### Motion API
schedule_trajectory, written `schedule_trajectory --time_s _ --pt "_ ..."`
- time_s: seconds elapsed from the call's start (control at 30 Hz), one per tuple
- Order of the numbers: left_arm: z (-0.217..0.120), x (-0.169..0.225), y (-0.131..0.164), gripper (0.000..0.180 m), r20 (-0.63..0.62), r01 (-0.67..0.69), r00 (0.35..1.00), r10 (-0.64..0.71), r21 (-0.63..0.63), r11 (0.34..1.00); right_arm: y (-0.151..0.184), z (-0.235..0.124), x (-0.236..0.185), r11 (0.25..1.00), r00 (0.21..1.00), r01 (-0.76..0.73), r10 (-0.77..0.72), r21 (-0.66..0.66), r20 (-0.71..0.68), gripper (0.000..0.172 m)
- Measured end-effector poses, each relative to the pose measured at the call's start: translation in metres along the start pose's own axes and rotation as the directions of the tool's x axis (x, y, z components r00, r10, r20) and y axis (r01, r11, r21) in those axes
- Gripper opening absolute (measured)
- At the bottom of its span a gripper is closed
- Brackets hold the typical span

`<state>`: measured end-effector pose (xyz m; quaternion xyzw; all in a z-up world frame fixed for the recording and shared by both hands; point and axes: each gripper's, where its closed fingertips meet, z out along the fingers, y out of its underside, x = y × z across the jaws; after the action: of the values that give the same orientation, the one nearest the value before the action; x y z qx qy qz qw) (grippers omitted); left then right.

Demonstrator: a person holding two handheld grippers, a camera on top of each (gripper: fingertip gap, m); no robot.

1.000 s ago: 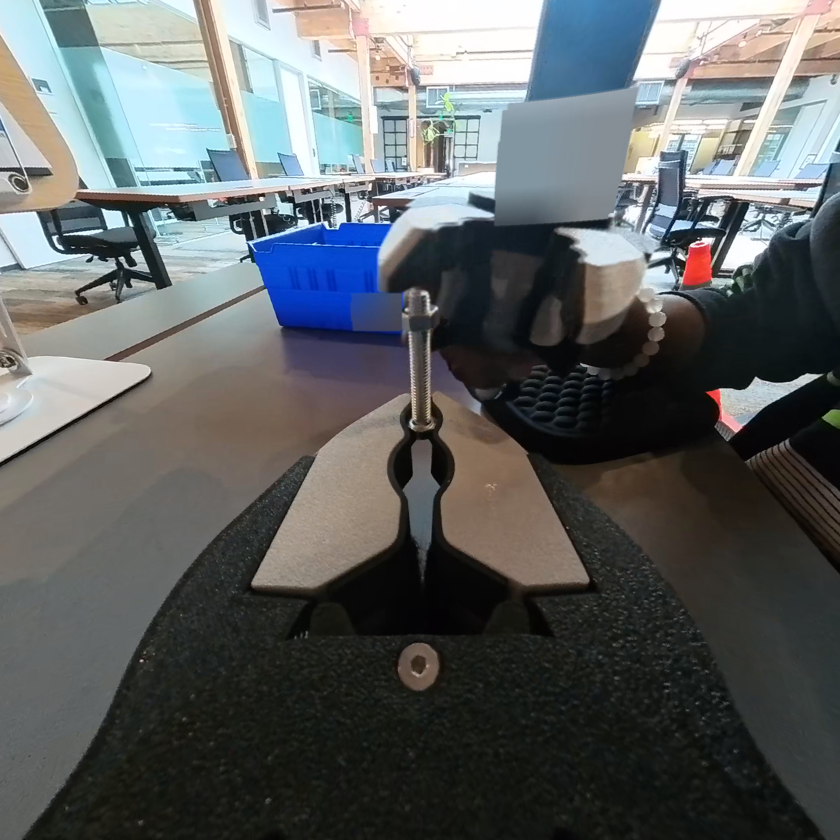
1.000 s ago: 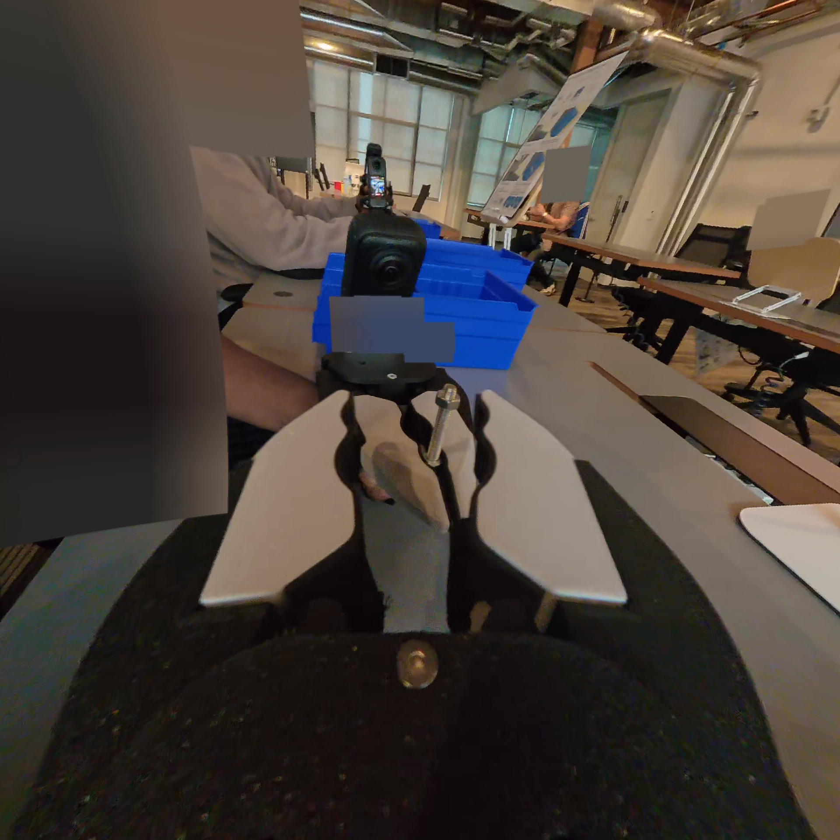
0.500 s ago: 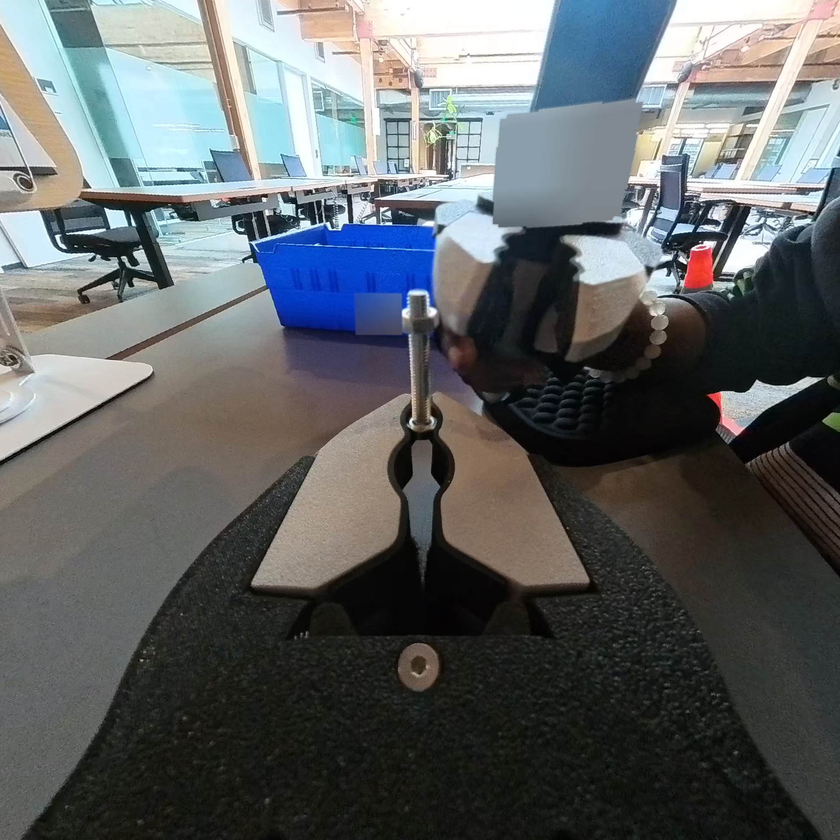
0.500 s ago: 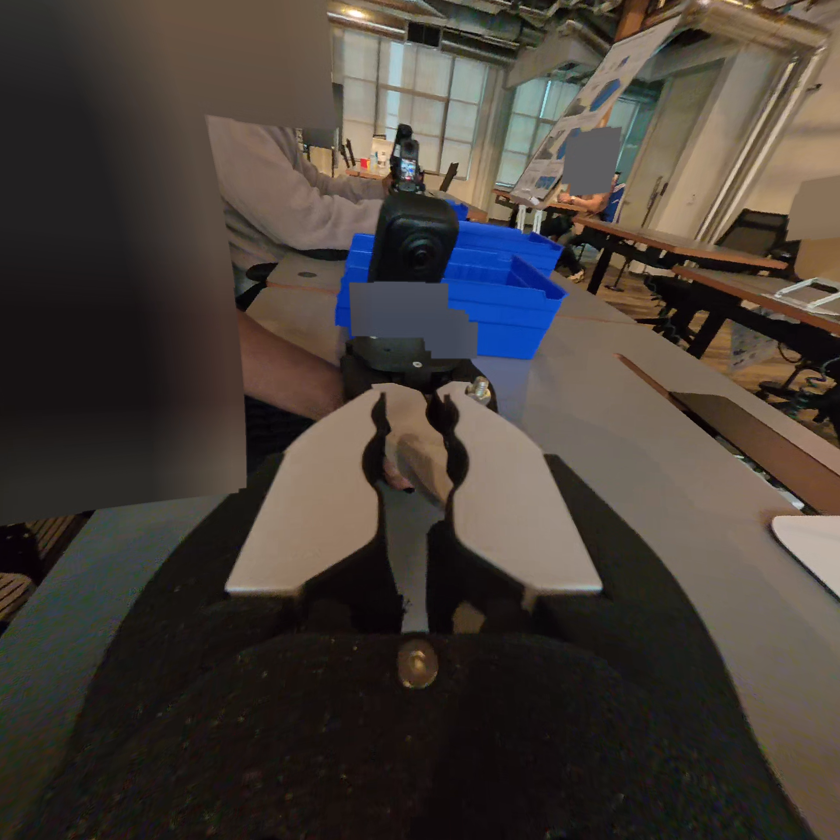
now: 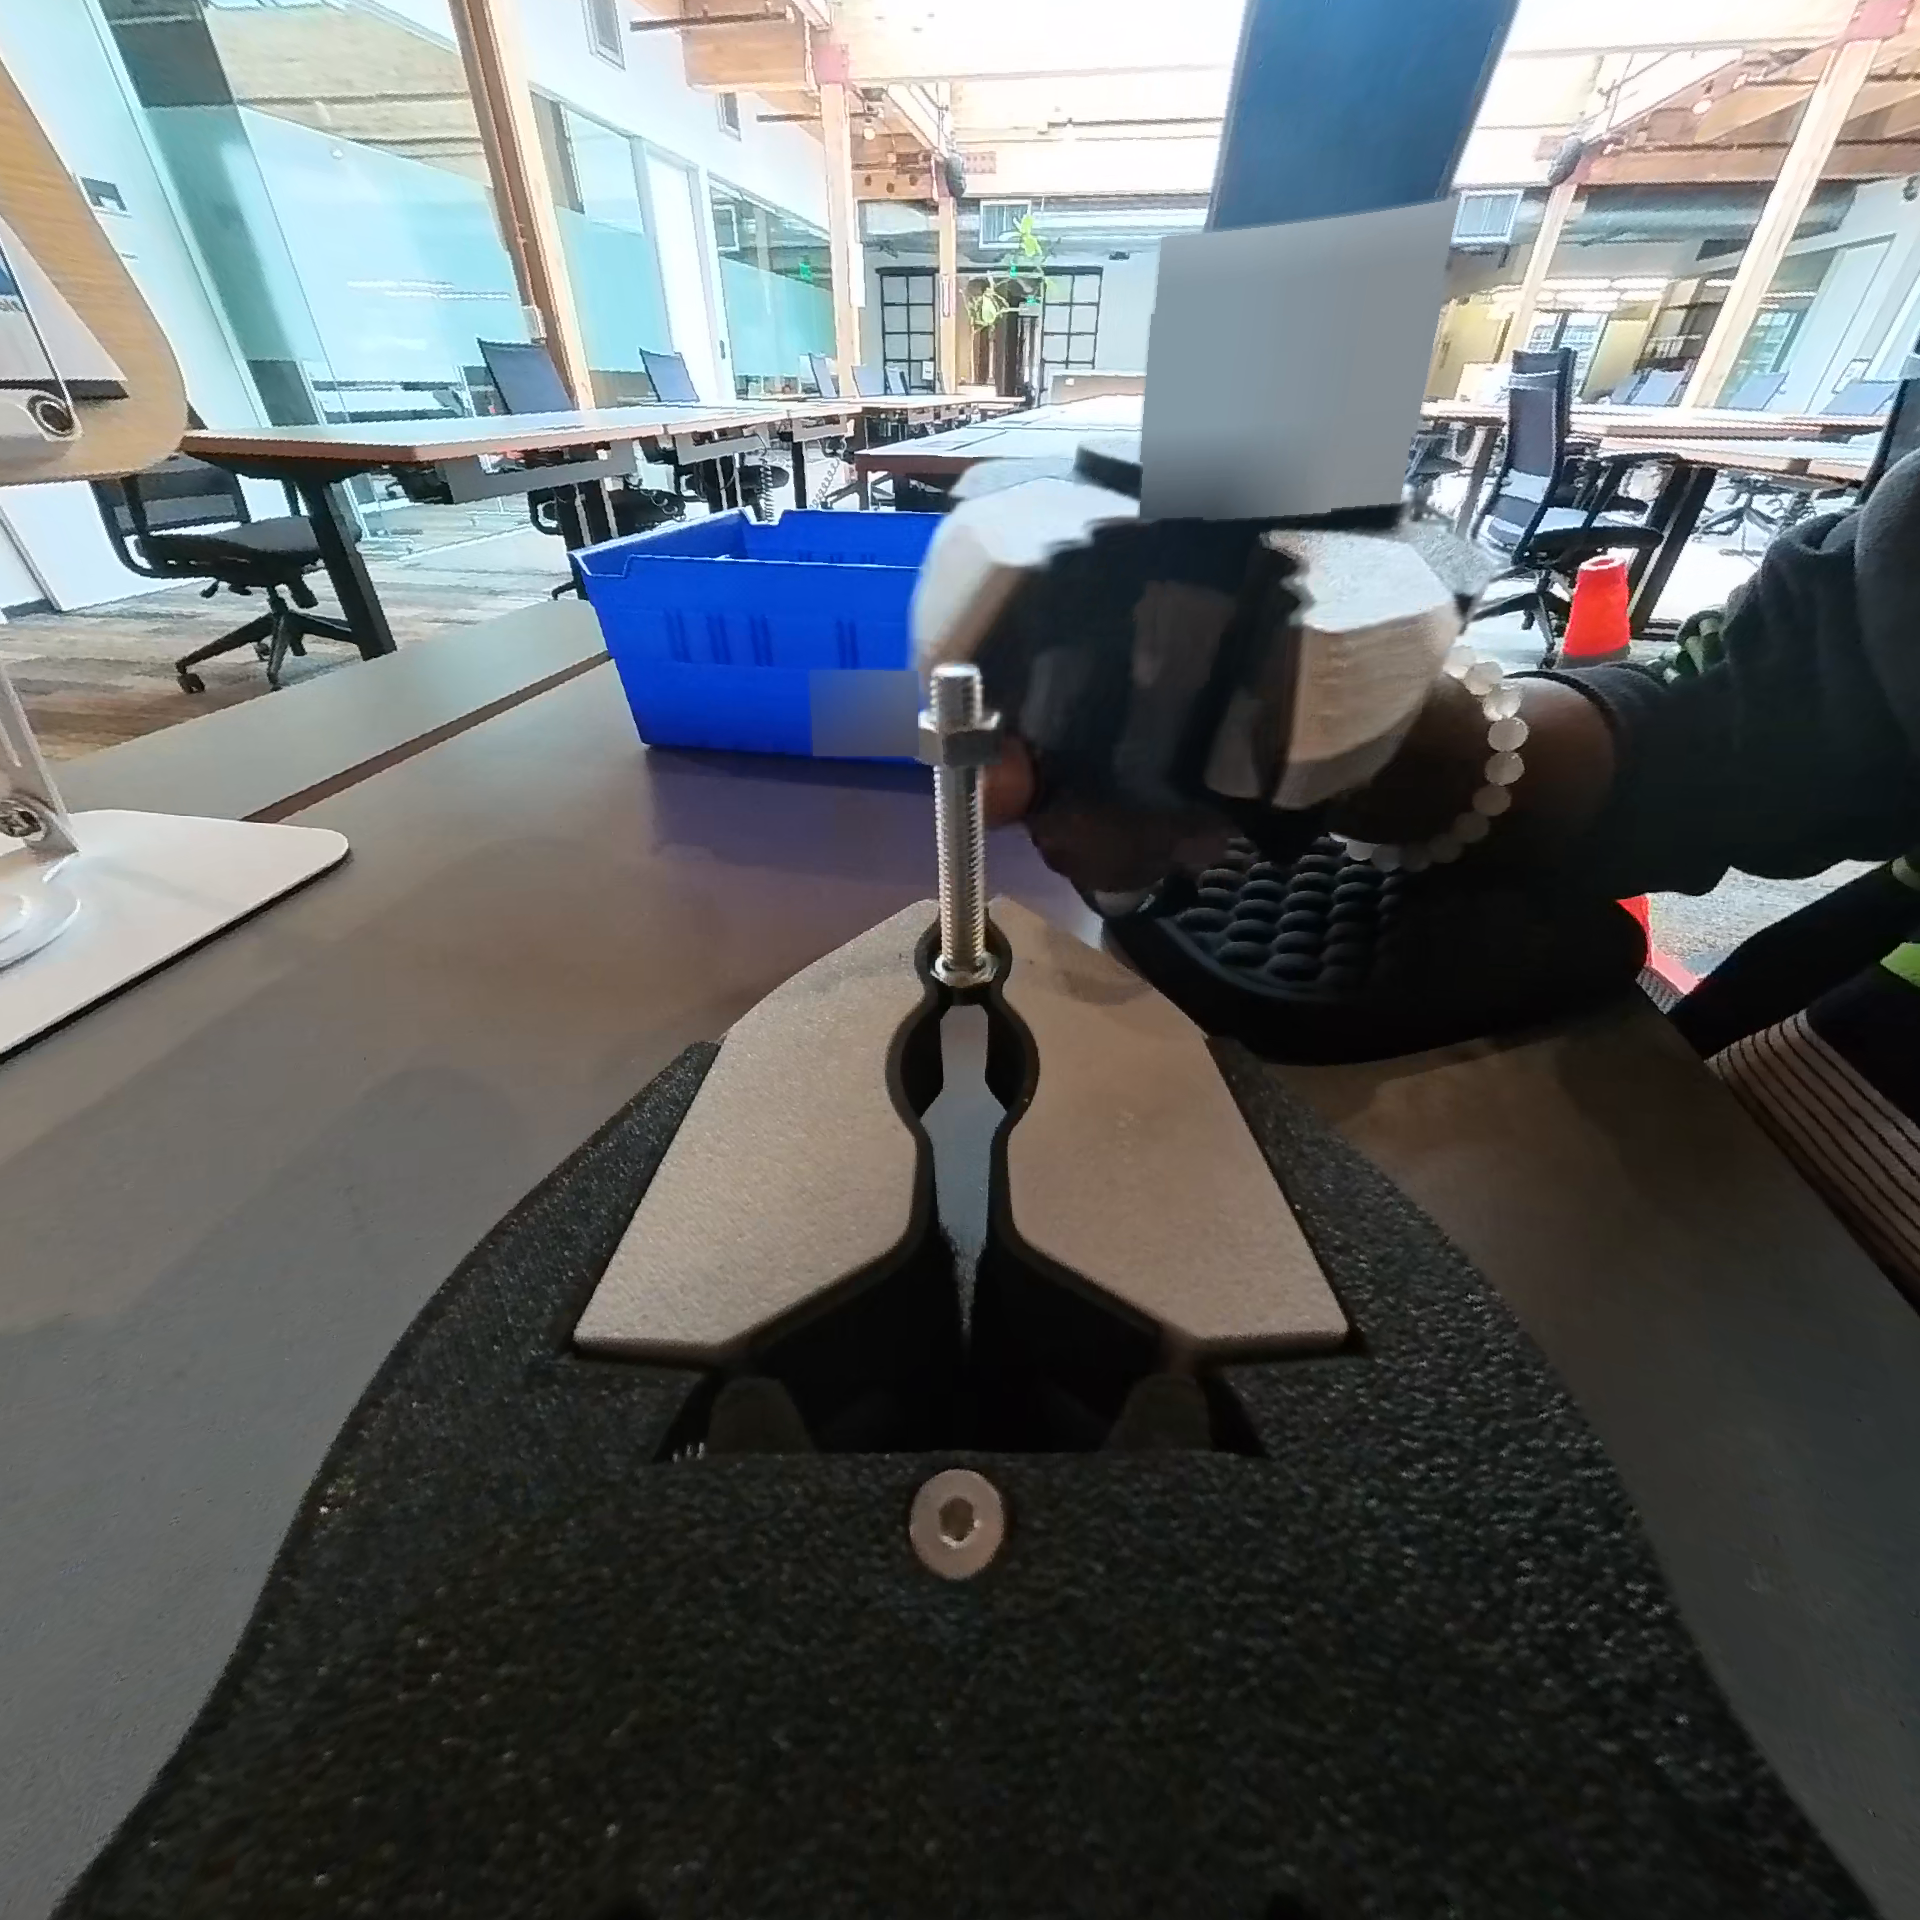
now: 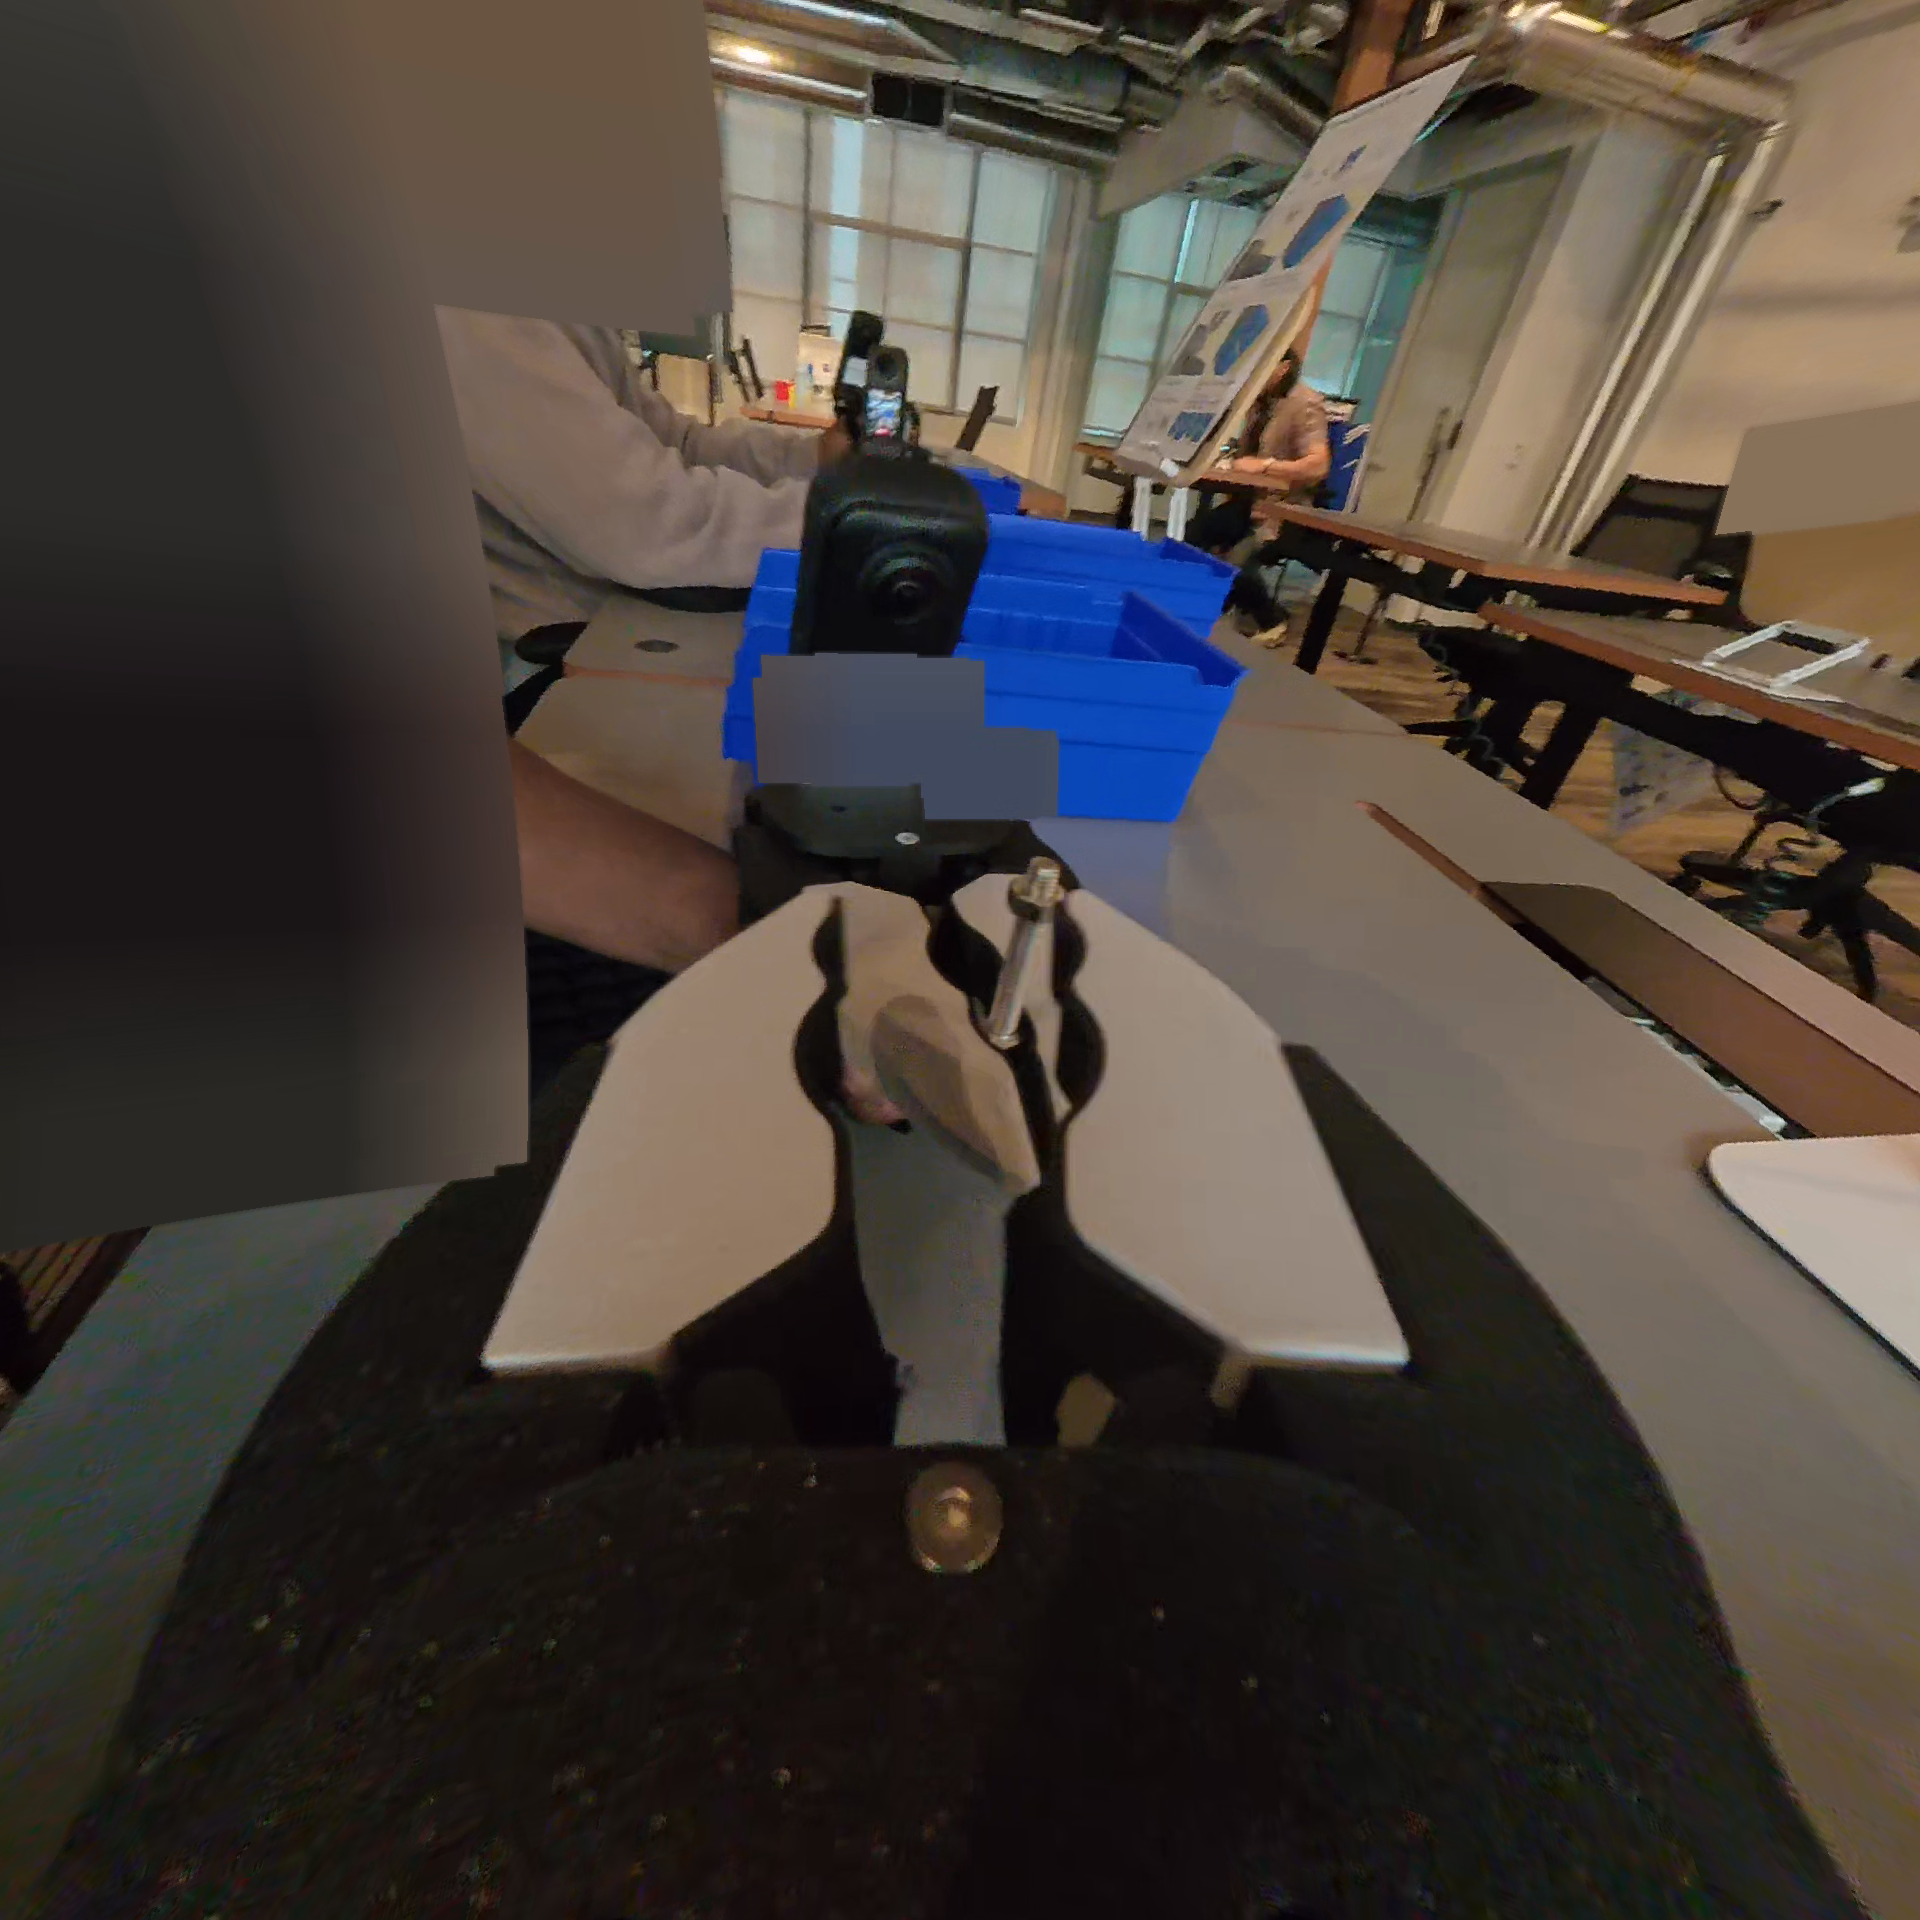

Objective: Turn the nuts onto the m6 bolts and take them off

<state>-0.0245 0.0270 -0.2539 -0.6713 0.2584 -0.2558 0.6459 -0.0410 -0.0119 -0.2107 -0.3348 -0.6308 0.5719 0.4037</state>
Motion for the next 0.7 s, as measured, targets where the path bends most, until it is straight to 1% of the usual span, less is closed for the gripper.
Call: schedule_trajectory --time_s 0.03,0.07,0.1,0.13,0.2,0.23,0.3,0.33,0.43,0.47,0.5,0.53,0.57,0.6,0.63,0.7 --pt "0.0 0.0 0.0 0.003 0.0 0.0 1.0 0.0 0.0 1.0 0.0 0.001 0.002 1.0 1.0 -0.002 0.002 0.006 -0.013 0.048" --pt "0.0 0.0 0.0 0.003 0.0 0.001 1.0 -0.001 0.0 1.0 0.001 0.002 0.001 1.0 1.0 -0.003 0.003 0.0 -0.008 0.053" --pt "0.0 0.0 0.0 0.003 0.0 0.001 1.0 -0.001 0.0 1.0 0.003 0.003 -0.002 1.0 1.0 -0.001 0.001 -0.016 0.01 0.052" --pt "0.0 0.0 0.0 0.003 0.0 0.001 1.0 -0.001 0.0 1.0 0.004 0.003 -0.006 1.0 1.0 0.005 -0.004 -0.028 0.029 0.048" --pt "0.0 0.0 0.0 0.003 0.001 0.001 1.0 -0.001 0.0 1.0 0.003 0.002 -0.013 0.999 0.997 0.024 -0.022 -0.031 0.07 0.021" --pt "0.0 0.0 0.0 0.003 0.001 0.002 1.0 -0.002 0.0 1.0 0.002 0.001 -0.014 0.999 0.997 0.016 -0.013 -0.033 0.076 0.018" --pt "0.0 0.0 0.0 0.003 0.001 0.001 1.0 -0.001 0.0 1.0 0.001 0.0 -0.01 1.0 0.998 0.009 -0.007 -0.027 0.055 0.017" --pt "0.0 0.0 0.0 0.003 0.001 0.001 1.0 -0.001 0.0 1.0 0.0 0.0 -0.005 1.0 1.0 0.007 -0.007 -0.017 0.029 0.023" --pt "0.0 0.0 0.0 0.003 0.0 0.0 1.0 0.0 -0.001 1.0 0.0 0.001 0.004 1.0 1.0 0.0 0.0 0.006 -0.024 0.054" --pt "0.0 0.0 0.0 0.003 0.0 0.001 1.0 -0.001 -0.001 1.0 0.001 0.002 0.002 1.0 1.0 -0.003 0.003 0.0 -0.013 0.06" --pt "0.0 0.0 0.0 0.003 0.0 0.002 1.0 -0.002 -0.001 1.0 0.003 0.004 -0.002 1.0 1.0 -0.002 0.003 -0.009 0.008 0.061" --pt "0.0 0.0 0.0 0.003 0.0 0.002 1.0 -0.002 -0.001 1.0 0.004 0.005 -0.005 1.0 1.0 0.003 -0.002 -0.017 0.023 0.058" --pt "0.0 0.0 0.0 0.003 -0.001 0.001 1.0 -0.001 -0.001 1.0 0.005 0.004 -0.007 1.0 0.999 0.014 -0.013 -0.027 0.031 0.049" --pt "0.0 0.0 0.0 0.003 0.001 0.0 1.0 0.0 -0.001 1.0 0.004 0.002 -0.01 0.999 0.999 0.028 -0.026 -0.032 0.045 0.028" --pt "0.0 0.0 0.0 0.003 0.001 0.001 1.0 -0.001 -0.001 1.0 0.003 0.001 -0.012 0.999 0.998 0.021 -0.019 -0.034 0.061 0.021" --pt "0.0 0.0 0.0 0.003 0.001 0.003 1.0 -0.003 0.0 1.0 0.0 -0.001 -0.01 1.0 0.998 -0.004 0.005 -0.023 0.062 0.019"
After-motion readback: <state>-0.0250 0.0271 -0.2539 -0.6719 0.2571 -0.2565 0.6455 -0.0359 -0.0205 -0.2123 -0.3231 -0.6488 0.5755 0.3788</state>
